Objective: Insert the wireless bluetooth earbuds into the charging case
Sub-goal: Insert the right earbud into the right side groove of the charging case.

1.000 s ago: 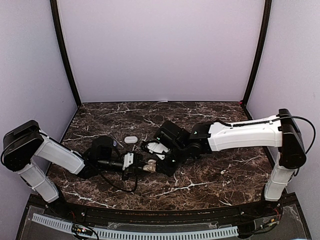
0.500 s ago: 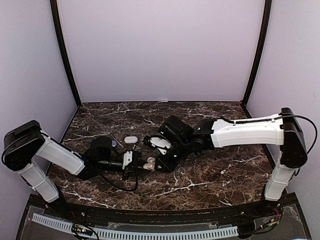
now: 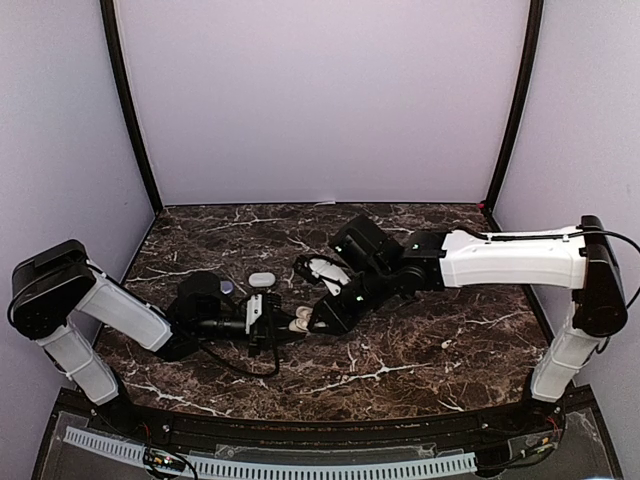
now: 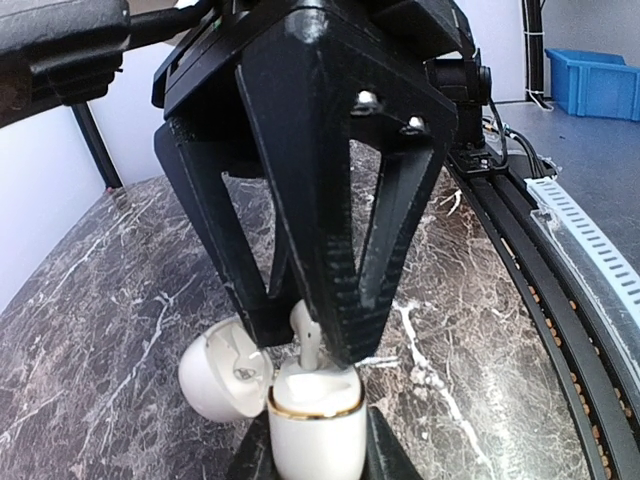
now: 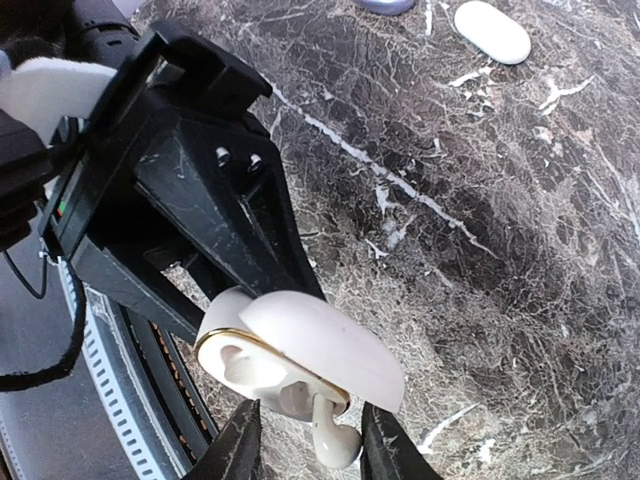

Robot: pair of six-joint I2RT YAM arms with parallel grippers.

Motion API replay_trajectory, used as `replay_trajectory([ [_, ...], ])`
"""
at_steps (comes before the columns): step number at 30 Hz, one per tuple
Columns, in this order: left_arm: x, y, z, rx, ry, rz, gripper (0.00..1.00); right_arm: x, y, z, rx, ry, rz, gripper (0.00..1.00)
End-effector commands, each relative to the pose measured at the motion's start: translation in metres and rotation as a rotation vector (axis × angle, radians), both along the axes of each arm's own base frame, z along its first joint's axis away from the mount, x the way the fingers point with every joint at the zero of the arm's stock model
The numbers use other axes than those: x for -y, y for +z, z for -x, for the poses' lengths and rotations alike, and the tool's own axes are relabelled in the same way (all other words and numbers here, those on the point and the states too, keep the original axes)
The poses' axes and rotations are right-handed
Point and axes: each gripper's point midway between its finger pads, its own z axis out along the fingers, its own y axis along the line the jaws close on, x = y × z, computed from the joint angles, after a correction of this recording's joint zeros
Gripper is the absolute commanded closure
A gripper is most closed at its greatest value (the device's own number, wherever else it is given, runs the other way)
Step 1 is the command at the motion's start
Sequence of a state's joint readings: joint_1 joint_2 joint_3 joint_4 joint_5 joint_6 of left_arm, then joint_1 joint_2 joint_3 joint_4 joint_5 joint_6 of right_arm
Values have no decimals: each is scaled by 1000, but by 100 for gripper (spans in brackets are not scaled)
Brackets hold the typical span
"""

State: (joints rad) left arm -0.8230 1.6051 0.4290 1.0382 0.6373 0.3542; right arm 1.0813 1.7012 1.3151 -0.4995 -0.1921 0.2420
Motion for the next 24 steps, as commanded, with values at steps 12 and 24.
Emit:
replay_trajectory([
  [12,-1,23,12,-37,-64,125,99,26,61,-27,77,-132,-217,66],
  [24,-10,60,4,-127,-40,302,99,41,23,-25,96,-131,-149,100],
])
